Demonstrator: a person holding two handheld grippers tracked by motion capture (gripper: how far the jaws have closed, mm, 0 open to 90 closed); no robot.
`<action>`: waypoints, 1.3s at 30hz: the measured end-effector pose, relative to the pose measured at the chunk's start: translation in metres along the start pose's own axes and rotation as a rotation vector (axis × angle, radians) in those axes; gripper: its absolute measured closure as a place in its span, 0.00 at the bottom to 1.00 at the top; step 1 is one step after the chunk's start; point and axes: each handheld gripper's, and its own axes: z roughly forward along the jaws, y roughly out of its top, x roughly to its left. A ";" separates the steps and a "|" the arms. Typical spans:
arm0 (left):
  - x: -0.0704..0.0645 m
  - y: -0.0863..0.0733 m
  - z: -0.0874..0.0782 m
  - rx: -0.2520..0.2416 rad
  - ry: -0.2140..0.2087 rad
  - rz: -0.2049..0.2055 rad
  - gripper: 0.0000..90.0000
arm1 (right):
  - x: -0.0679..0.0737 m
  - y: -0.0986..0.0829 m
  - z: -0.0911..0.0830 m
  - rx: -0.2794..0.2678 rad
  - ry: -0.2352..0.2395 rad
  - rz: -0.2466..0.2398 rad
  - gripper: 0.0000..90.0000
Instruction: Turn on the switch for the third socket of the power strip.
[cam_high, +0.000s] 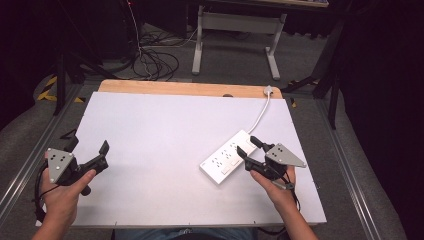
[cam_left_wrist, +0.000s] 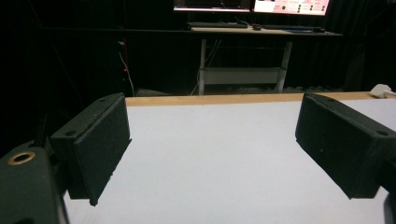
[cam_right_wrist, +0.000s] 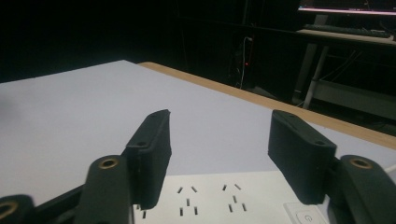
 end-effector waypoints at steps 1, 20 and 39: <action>0.000 0.000 0.000 0.000 0.000 0.000 0.12 | -0.001 0.000 0.000 -0.005 0.002 0.009 0.40; 0.000 0.000 0.000 -0.001 0.005 -0.008 0.12 | -0.009 -0.001 -0.008 -0.092 -0.010 0.073 0.10; 0.001 0.000 -0.001 -0.002 0.004 -0.007 0.10 | -0.008 -0.002 -0.007 -0.100 -0.001 0.070 0.04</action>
